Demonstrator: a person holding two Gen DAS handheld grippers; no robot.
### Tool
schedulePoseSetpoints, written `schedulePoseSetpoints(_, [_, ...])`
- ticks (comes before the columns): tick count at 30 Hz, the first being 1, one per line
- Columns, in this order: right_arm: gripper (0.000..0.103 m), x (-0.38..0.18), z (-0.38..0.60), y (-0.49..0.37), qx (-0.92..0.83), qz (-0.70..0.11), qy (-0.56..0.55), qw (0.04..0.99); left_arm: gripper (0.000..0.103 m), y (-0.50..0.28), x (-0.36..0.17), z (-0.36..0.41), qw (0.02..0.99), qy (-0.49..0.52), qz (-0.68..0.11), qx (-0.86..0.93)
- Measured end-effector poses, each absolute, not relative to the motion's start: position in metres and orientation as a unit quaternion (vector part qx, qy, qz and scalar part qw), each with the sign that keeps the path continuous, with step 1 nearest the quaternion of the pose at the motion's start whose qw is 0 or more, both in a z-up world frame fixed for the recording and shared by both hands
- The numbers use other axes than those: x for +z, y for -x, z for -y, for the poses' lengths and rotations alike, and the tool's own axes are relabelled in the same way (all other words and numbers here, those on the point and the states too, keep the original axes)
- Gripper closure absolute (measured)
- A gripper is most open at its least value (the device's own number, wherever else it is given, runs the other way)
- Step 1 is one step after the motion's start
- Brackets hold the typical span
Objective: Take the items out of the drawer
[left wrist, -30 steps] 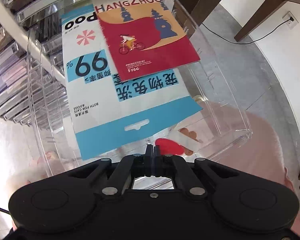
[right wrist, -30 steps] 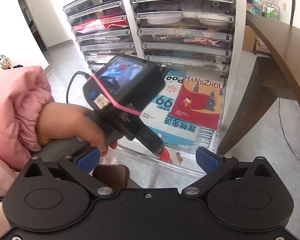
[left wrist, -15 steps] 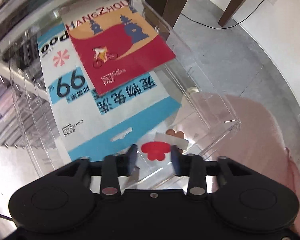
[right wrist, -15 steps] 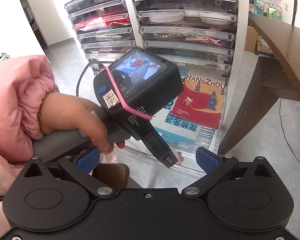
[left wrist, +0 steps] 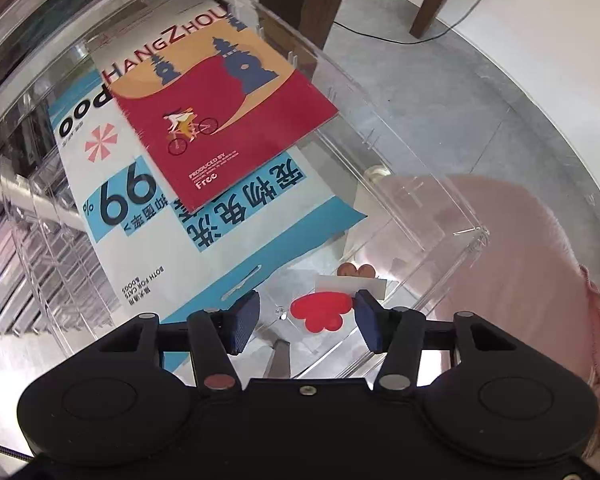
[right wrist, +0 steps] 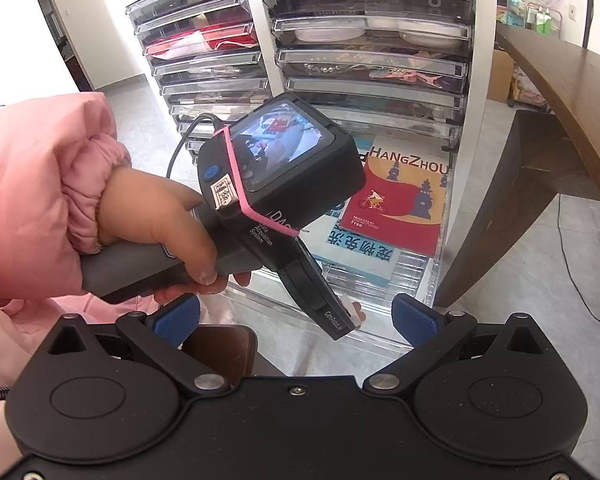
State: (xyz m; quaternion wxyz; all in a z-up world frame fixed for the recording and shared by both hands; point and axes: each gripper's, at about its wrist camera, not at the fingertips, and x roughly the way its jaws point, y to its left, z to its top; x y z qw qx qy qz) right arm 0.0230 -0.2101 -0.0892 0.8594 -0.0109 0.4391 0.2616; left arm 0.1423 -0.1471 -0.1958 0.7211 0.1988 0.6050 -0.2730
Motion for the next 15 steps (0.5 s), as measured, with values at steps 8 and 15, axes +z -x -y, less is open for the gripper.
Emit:
schedulePoseSetpoints(8, [0.0,-0.089,0.213,-0.021,0.261,-0.44,0.011,0.859,0.073,-0.136,-0.192,0.149,0.714,-0.221,-0.599,-0.287])
schedulePoseSetpoints(15, [0.0,-0.089,0.213,-0.022,0.261,-0.441,0.011,0.858,0.098,-0.147,-0.18,0.125,0.722,-0.143,-0.613,-0.286])
